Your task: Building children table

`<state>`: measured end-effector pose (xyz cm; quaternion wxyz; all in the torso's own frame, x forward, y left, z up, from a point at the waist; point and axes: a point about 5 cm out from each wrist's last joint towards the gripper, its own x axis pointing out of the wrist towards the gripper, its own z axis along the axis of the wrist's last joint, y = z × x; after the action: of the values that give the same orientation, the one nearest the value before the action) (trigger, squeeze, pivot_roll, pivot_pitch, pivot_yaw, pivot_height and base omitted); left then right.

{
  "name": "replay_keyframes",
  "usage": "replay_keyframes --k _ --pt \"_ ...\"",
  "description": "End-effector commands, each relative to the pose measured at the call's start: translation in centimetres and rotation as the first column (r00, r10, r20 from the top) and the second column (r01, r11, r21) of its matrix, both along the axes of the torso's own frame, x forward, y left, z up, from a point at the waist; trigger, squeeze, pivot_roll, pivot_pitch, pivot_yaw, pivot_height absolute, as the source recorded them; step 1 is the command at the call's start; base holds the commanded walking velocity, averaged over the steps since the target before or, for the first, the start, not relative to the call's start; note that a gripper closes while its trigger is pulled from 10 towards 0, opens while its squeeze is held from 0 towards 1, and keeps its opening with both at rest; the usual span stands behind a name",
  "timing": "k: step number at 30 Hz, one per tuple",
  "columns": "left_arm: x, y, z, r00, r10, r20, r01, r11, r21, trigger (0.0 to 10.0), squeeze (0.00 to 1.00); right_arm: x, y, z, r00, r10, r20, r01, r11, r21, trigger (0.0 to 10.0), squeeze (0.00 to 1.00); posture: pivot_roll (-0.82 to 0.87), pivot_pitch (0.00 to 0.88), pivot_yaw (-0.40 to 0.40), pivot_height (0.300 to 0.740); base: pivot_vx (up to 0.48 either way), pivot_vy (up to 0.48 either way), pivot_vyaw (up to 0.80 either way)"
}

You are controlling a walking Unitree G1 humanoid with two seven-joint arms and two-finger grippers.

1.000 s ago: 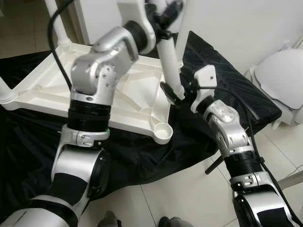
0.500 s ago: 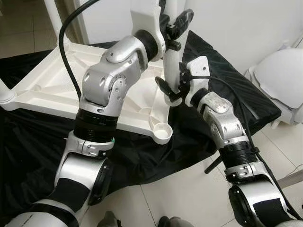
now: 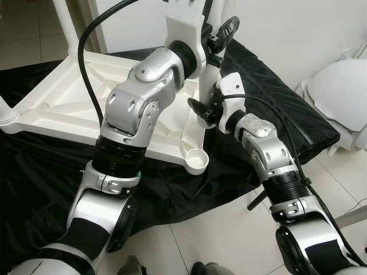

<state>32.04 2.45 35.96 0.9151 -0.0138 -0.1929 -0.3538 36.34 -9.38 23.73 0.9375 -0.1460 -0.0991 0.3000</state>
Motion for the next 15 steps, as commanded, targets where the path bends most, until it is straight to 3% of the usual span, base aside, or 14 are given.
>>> replay_keyframes --k 1,7,8,9,10,15 --pt "-0.65 -0.39 0.32 0.999 -0.013 0.043 0.012 1.0 0.007 10.0 0.0 -0.08 -0.1 0.08 1.0 0.002 0.009 -0.002 1.0 -0.029 0.0 0.0 -0.05 0.072 -0.049 0.74 0.0 0.0 0.0" --pt "-0.73 -0.62 -0.02 0.999 -0.017 0.035 0.016 1.0 0.026 10.0 0.0 -0.08 -0.17 0.08 0.999 -0.021 0.03 0.023 0.998 -0.06 0.2 0.0 -0.05 0.072 -0.048 0.74 0.0 0.0 0.0" --pt "-0.75 -0.67 -0.07 0.999 -0.018 0.034 0.017 0.999 0.029 10.0 0.0 -0.07 -0.18 0.09 0.999 -0.027 0.035 0.029 0.998 -0.064 4.2 0.0 -0.05 0.071 -0.046 0.74 0.0 0.0 0.0" --pt "-0.75 -0.67 -0.07 0.999 -0.018 0.034 0.017 0.999 0.029 10.0 0.0 -0.07 -0.18 0.09 0.999 -0.027 0.035 0.029 0.998 -0.064 4.2 0.0 -0.05 0.071 -0.046 0.74 0.0 0.0 0.0" --pt "-0.76 -0.75 -0.14 0.999 -0.019 0.032 0.018 0.999 0.032 10.0 0.0 -0.03 -0.19 0.15 0.998 -0.036 0.042 0.039 0.997 -0.066 10.0 0.0 -0.05 0.07 -0.044 0.74 0.0 0.0 0.0" --pt "-0.82 -0.92 -0.21 0.999 -0.033 0.025 0.033 0.999 0.028 10.0 0.0 0.09 -0.28 0.31 0.997 -0.062 0.056 0.065 0.996 -0.056 10.0 0.0 -0.05 0.07 -0.042 0.74 0.0 0.0 0.0"
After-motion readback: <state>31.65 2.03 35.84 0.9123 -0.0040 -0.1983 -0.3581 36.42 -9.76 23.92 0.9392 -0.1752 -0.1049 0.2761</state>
